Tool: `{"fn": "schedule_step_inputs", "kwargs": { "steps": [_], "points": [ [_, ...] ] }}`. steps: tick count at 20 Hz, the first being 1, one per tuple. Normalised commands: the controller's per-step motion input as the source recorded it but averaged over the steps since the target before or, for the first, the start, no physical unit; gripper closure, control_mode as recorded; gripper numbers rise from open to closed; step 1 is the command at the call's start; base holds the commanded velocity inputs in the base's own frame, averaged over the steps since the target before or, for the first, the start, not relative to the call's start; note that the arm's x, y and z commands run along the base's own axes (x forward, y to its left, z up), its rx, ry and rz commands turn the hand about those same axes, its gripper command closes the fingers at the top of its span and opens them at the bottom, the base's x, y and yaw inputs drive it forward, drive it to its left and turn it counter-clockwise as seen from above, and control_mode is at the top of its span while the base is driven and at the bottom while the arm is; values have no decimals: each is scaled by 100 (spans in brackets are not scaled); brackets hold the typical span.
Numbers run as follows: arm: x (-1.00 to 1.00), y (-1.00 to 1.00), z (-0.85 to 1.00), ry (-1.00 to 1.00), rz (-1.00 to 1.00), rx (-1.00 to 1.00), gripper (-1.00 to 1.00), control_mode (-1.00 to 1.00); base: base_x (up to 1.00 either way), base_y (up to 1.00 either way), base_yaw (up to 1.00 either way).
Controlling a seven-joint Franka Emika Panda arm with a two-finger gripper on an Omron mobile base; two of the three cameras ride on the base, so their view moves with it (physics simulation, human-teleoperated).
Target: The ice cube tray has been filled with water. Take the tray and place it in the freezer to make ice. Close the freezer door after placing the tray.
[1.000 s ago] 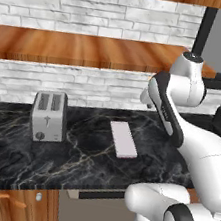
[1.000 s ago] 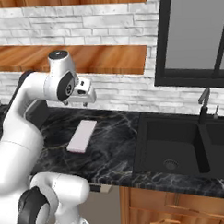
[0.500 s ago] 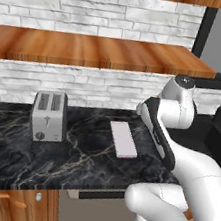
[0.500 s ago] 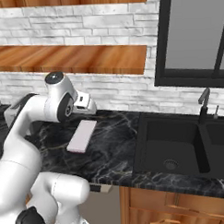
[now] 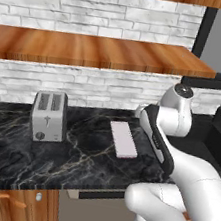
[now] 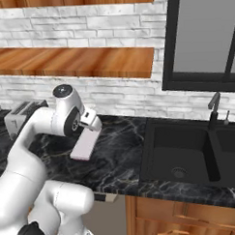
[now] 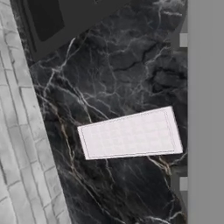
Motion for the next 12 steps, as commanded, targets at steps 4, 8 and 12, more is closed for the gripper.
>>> {"fn": "schedule_step_inputs", "kwargs": {
  "steps": [4,8,12],
  "points": [
    [24,0,-28,0,-12,6,-100,-100,0,0,0],
    [41,0,-30,1,-11,0,-100,-100,0,0,0],
    [45,0,-16,4,-8,0,-100,-100,0,0,0]
  ]
}}
